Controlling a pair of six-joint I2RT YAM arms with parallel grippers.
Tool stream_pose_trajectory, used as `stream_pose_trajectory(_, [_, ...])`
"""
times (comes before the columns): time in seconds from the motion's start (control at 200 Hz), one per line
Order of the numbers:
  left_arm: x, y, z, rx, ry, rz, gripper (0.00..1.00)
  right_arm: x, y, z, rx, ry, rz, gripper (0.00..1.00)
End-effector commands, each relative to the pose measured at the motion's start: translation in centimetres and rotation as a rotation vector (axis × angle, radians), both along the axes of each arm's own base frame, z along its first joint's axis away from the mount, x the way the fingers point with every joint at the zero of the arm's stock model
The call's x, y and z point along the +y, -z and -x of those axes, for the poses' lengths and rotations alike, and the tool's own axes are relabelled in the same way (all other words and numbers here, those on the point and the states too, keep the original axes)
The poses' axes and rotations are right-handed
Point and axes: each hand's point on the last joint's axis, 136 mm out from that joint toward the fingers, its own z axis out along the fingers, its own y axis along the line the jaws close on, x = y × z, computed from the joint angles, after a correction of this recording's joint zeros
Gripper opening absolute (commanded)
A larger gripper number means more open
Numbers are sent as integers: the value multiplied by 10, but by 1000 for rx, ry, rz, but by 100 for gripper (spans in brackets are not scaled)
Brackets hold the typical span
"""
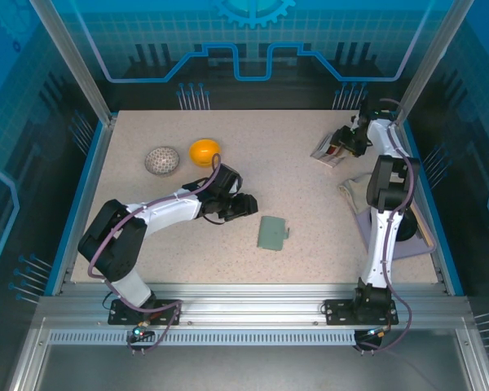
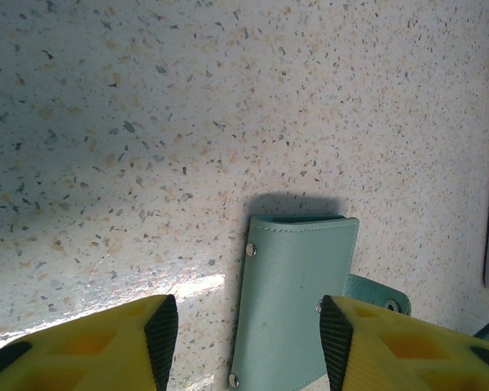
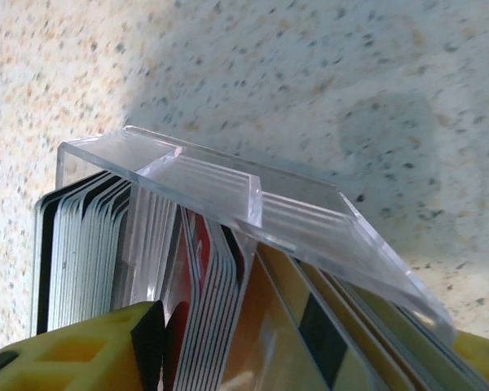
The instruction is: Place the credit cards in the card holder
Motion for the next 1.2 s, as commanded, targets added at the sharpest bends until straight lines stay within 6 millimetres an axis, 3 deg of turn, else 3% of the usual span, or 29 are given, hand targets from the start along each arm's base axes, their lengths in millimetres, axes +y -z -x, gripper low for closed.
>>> stream_pose_trajectory(0.0, [5, -7, 3, 0, -1, 3, 53, 29, -9, 22, 34, -158, -13, 55])
stream_pose_trajectory(0.335, [13, -12, 4, -18, -15, -19, 53, 68, 0, 53, 77, -393, -7, 49])
stream_pose_trajectory(0.495, [22, -16, 3, -30, -40, -23, 53, 109, 4, 75, 75, -592, 0, 50])
stream_pose_trajectory(0.515, [23, -16, 2, -31, -45, -22, 53, 114, -5, 77, 54, -613, 10, 50])
stream_pose_trajectory(0.805, [33, -20, 0, -38, -69, -15, 53, 187, 1, 116, 49, -901, 66, 52])
stream_pose_trajectory(0.925, [35, -21, -1, -40, -75, -15, 53, 217, -8, 129, 19, -1010, 45, 54])
stream_pose_trajectory(1.07, [36, -20, 0, -37, -76, -14, 53, 220, -15, 124, 1, -1009, 91, 58])
stream_pose_trajectory(1.195, [37, -21, 2, -42, -79, -13, 53, 210, -44, 113, -41, -937, 112, 69])
